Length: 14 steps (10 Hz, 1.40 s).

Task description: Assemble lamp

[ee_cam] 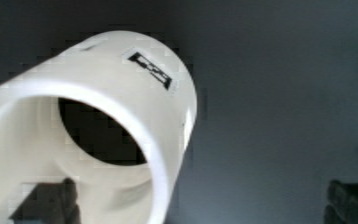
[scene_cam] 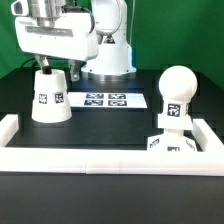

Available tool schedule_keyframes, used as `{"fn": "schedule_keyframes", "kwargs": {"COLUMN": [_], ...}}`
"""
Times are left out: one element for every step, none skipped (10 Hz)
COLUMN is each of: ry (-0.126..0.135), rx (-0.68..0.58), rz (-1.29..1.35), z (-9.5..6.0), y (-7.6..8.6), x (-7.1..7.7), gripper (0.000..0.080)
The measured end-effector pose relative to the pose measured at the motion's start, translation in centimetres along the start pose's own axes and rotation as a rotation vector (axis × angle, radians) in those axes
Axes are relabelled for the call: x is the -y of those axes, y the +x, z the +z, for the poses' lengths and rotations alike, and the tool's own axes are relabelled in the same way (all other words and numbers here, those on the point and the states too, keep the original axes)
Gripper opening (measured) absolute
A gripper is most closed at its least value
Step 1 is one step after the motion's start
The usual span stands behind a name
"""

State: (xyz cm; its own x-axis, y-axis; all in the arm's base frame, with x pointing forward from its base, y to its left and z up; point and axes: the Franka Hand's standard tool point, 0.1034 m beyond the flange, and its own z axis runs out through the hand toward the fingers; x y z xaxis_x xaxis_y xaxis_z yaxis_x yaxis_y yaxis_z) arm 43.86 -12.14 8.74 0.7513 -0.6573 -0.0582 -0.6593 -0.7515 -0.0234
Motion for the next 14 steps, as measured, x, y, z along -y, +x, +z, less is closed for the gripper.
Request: {"fn": "schedule_keyframes", "kwargs": {"ry": [-0.007, -0.012, -0.016, -0.020, -0.023, -0.023, -0.023, -0.021, -0.022, -0.022, -0.021, -0.017, -0.012, -0.007], "rx": [0.001, 0.004, 0.006, 0.009, 0.011, 0.011, 0.011, 0.008, 0.009, 0.009, 0.011, 0.019, 0.016, 0.023], "rz": [-0.004, -0.006, -0.008, -0.010, -0.014, -0.016, -0.016, -0.016, -0.017, -0.017, -0.018, -0.027, -0.036, -0.040], "z": [0.4, 0.6, 0.8, 1.1, 1.2, 1.2, 1.2, 1.1, 1.1, 1.1, 1.1, 0.7, 0.3, 0.0], "y": [0.0, -0.1, -0.2, -0.2, -0.3, -0.3, -0.3, -0.3, -0.3, -0.3, -0.3, -0.2, 0.0, -0.1], "x": [-0.1, -0.2, -0.2, -0.3, -0.1, 0.0, 0.0, 0.0, 0.0, 0.0, 0.2, 0.9, 1.5, 2.1], "gripper": [0.0698, 0.0689, 0.0689, 0.0519, 0.0519, 0.0341, 0.0157, 0.0047, 0.0047, 0.0044, 0.0044, 0.0044, 0.0044, 0.0044]}}
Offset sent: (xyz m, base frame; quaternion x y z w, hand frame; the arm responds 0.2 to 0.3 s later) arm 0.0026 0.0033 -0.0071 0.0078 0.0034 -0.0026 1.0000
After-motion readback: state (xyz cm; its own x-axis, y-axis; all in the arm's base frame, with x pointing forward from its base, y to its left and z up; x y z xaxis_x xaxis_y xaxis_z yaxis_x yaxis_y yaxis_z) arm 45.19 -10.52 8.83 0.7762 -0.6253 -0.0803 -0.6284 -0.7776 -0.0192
